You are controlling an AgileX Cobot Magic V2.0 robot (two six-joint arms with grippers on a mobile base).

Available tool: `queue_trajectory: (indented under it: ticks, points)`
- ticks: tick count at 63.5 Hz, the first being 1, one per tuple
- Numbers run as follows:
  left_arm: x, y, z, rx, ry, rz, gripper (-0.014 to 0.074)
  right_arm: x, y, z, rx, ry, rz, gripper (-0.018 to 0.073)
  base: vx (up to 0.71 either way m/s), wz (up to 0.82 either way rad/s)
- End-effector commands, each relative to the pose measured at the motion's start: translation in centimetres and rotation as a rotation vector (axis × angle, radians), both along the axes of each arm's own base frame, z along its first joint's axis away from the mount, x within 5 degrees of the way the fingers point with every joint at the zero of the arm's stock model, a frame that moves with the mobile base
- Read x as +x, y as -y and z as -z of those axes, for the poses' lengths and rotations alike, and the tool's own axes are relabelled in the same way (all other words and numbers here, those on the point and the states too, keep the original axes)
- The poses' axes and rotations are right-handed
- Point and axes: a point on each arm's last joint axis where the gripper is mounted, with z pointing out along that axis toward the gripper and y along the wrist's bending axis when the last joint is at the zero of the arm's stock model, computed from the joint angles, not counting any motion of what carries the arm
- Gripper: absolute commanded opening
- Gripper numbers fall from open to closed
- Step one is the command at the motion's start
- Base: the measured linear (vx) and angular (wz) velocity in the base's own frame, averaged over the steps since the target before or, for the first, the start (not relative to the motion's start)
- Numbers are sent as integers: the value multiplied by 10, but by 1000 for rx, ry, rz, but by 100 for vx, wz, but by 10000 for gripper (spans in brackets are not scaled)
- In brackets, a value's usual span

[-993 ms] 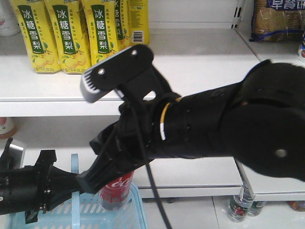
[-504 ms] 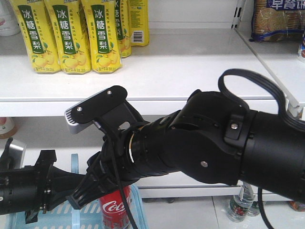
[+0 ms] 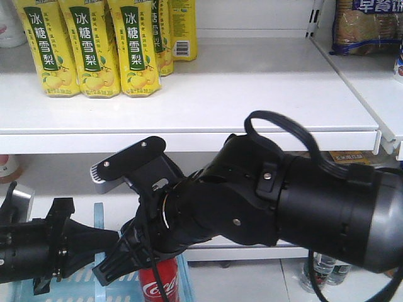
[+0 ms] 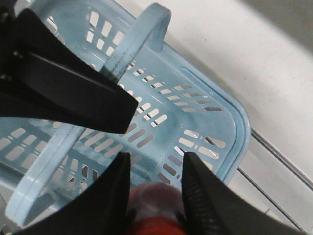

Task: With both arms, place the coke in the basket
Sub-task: 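Lower the bottle into the basket and open the right gripper, then withdraw the right gripper up and away from the basket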

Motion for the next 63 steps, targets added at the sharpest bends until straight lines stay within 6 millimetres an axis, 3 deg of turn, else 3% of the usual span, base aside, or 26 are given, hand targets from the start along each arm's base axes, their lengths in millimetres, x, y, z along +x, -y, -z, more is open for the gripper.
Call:
queue_trajectory:
  ticks: [1, 27, 55, 63]
  points:
    - [2, 3, -17, -92, 48, -3, -6, 2, -3, -19, 74, 49, 2, -2, 0, 0]
    - [2, 3, -17, -92, 48, -3, -6, 8, -10, 12, -23, -39, 47, 36, 0, 0]
    - [2, 3, -17, -92, 48, -3, -6, 10, -12, 10, 6, -15, 45, 335, 0, 0]
    - [2, 3, -17, -92, 48, -3, -6, 11, -14, 9, 26, -4, 44, 372, 0, 0]
